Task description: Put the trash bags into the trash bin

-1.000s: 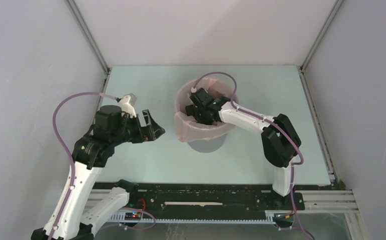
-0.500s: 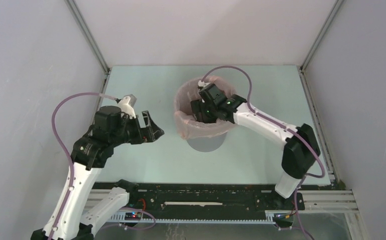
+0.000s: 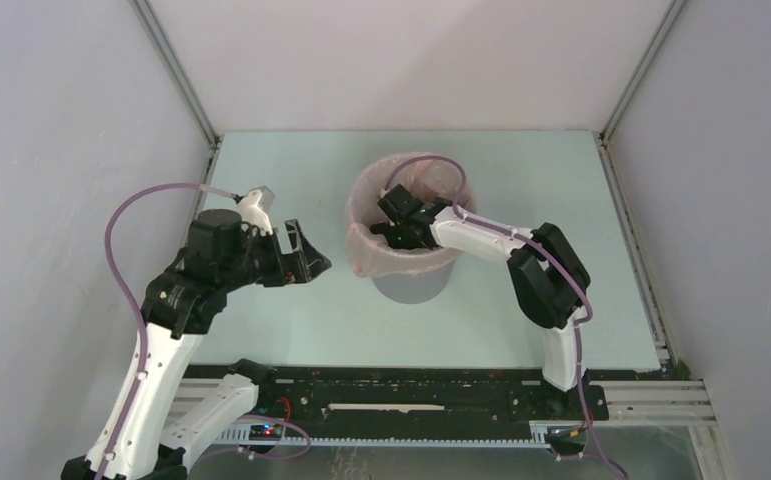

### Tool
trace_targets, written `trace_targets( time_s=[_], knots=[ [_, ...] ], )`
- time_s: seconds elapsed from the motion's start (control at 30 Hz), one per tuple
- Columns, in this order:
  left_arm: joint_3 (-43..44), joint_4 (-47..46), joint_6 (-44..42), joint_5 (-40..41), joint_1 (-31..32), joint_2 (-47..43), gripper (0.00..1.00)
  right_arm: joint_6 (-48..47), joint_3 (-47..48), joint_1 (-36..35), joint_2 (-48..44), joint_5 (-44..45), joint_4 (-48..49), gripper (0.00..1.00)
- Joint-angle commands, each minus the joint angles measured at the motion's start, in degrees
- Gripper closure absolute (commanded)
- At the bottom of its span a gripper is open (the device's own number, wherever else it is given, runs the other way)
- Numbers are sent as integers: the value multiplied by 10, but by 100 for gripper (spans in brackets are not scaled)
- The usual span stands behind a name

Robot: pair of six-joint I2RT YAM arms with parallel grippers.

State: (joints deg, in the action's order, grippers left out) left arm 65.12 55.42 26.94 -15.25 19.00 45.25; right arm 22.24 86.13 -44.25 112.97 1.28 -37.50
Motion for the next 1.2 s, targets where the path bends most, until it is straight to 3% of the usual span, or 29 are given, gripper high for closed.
trace_targets(
  time_s=[0.0,0.27,0.6,1.17],
  knots=[
    [40,0,2,-12,2,-10,7,2,63,-1,5,-6,-10,12],
    [31,-13,6,-29,2,-5,7,11,59,-3,-72,25,-26,11],
    [25,-197,177,-124,3,61,8,34,61,-2,-115,14,-35,12],
    [19,-173,121,-74,56,130,9,35,143,9,-217,-7,-78,11]
  ],
)
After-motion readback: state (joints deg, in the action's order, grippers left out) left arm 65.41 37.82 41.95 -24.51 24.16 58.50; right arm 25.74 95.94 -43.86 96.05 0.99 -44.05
